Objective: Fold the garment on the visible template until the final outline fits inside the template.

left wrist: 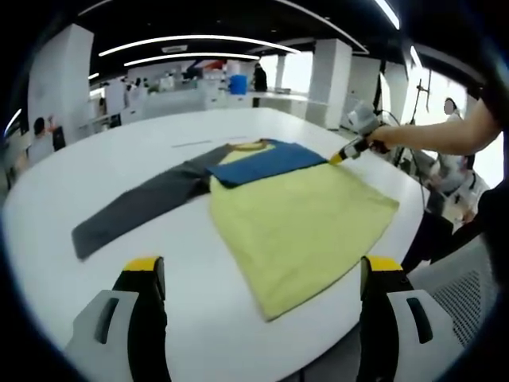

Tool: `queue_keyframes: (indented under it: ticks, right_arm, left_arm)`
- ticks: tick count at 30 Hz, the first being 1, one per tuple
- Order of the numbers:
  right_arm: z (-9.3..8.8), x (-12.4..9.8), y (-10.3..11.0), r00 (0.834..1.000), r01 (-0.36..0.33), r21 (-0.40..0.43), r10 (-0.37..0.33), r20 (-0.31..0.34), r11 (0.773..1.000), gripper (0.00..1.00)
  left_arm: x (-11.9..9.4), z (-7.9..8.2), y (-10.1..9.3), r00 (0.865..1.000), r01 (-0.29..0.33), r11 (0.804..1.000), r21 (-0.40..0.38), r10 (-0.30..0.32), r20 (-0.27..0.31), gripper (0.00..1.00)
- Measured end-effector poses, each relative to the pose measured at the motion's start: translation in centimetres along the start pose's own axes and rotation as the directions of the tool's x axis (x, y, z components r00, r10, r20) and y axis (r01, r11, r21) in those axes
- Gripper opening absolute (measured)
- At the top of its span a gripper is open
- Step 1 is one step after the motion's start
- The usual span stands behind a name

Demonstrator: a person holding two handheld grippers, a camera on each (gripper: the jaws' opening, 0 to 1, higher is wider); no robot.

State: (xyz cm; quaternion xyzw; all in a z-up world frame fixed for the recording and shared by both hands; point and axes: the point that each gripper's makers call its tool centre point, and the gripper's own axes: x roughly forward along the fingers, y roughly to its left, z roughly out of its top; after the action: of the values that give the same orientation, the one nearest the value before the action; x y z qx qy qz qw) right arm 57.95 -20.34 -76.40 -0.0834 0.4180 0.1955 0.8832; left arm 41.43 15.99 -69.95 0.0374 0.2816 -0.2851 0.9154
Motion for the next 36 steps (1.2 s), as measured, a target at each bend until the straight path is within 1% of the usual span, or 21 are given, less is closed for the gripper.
queue_keyframes:
  ticks: [7,9,10,12,14,16,17,18,22,23,26,28,30,31,34,36]
  right_arm:
    - [0.0,-0.1,-0.3,1.000,-0.003,0.029,0.003,0.005,1.000,0.00]
    - [0.2,-0.2,-0.4,1.000,-0.004,0.057,0.003,0.017,0.998,0.00]
    - [0.3,-0.3,-0.4,1.000,-0.008,0.073,0.007,0.025,0.997,0.02]
    - [0.9,-0.6,-0.3,0.999,-0.019,0.071,0.016,0.051,0.997,0.09]
    - [1.4,-0.8,-0.1,0.997,-0.029,0.067,0.024,0.074,0.997,0.19]
    - [2.1,-1.1,0.5,0.994,-0.055,0.070,0.048,0.102,0.996,0.27]
    - [2.5,-1.3,1.0,0.990,-0.082,0.075,0.073,0.122,0.994,0.30]
    - [2.8,-1.4,1.3,0.988,-0.092,0.076,0.081,0.133,0.993,0.32]
    - [3.5,-2.0,2.2,0.981,-0.121,0.060,0.110,0.162,0.991,0.45]
    - [3.7,-2.1,2.6,0.978,-0.133,0.053,0.123,0.167,0.990,0.51]
    - [4.1,-2.6,3.6,0.971,-0.162,0.030,0.154,0.184,0.986,0.64]
    - [4.3,-2.9,4.2,0.965,-0.184,0.017,0.177,0.192,0.983,0.70]
    - [4.3,-3.3,4.8,0.962,-0.201,0.007,0.196,0.190,0.980,0.71]
    - [4.3,-3.5,5.0,0.961,-0.206,0.000,0.202,0.191,0.979,0.74]
    - [4.6,-4.5,6.2,0.948,-0.238,-0.024,0.238,0.209,0.971,0.83]
    - [4.9,-5.1,6.9,0.939,-0.257,-0.044,0.261,0.224,0.965,0.86]
  left_arm:
    - [0.0,0.1,0.2,1.000,-0.009,1.000,0.003,0.009,-0.003,0.99]
    - [-0.1,0.1,0.3,1.000,-0.010,1.000,0.002,0.010,-0.001,0.99]
    - [-0.1,0.1,0.3,1.000,-0.012,1.000,0.000,0.012,0.002,0.99]
    - [-0.1,0.1,0.4,1.000,-0.013,1.000,0.000,0.013,0.003,0.99]
    - [-0.1,0.1,0.5,1.000,-0.013,1.000,0.001,0.013,0.002,0.99]
    - [-0.1,0.2,0.5,1.000,-0.012,1.000,0.000,0.012,0.006,0.99]
    - [0.0,0.3,0.5,1.000,-0.010,1.000,0.000,0.010,0.009,0.99]
    - [0.0,0.3,0.5,1.000,-0.010,1.000,0.000,0.010,0.009,0.99]
    - [0.0,0.5,0.4,1.000,-0.005,1.000,0.007,0.005,0.011,0.99]
    - [0.0,0.5,0.4,1.000,-0.005,1.000,0.009,0.005,0.010,0.99]
    - [0.0,0.5,0.5,1.000,-0.005,1.000,0.008,0.005,0.009,0.99]
    - [0.0,0.5,0.6,1.000,-0.006,1.000,0.008,0.006,0.009,0.99]
    - [-0.1,0.6,0.7,1.000,-0.010,1.000,0.007,0.009,0.010,0.99]
    - [-0.1,0.6,0.7,1.000,-0.010,1.000,0.008,0.010,0.009,0.99]
    - [-0.2,0.7,1.1,1.000,-0.019,1.000,0.007,0.019,0.010,0.99]
    - [-0.3,0.9,1.4,1.000,-0.019,1.000,-0.012,0.019,0.023,0.99]
